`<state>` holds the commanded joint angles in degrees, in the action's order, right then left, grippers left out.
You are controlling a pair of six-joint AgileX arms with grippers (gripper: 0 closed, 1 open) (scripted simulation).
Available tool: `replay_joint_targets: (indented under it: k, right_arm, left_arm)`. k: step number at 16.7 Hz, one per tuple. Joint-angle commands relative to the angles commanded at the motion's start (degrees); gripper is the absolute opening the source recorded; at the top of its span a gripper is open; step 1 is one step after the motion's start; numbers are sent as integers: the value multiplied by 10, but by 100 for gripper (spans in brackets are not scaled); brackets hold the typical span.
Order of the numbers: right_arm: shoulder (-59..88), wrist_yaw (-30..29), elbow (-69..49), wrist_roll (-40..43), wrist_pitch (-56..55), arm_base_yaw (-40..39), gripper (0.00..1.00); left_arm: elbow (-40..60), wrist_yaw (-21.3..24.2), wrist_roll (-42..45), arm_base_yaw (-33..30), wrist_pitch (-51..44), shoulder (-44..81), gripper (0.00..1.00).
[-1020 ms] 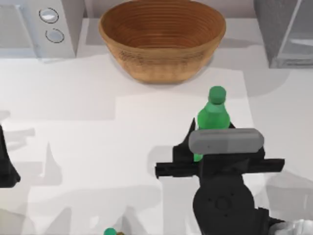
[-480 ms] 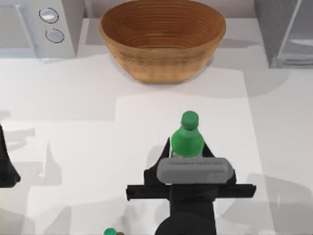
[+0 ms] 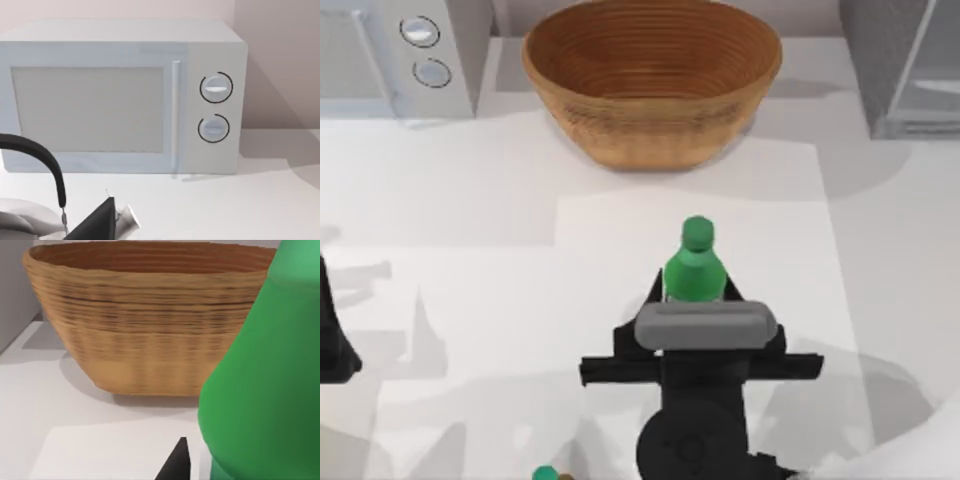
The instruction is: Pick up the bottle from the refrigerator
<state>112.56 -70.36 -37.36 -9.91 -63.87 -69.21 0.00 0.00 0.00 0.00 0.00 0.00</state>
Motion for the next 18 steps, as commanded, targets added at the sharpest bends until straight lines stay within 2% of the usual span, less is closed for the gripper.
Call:
replay_joint_targets:
  k: [3, 7, 18]
  right_arm:
    - [36, 29, -11, 15, -50, 29, 0]
    - [40, 33, -12, 17, -56, 33, 0]
    - [40, 33, -12, 17, -56, 33, 83]
  left_arm:
    - [0, 0, 0, 0, 0, 0, 100]
    - [0, 0, 0, 0, 0, 0, 100]
    - [0, 0, 0, 0, 0, 0, 100]
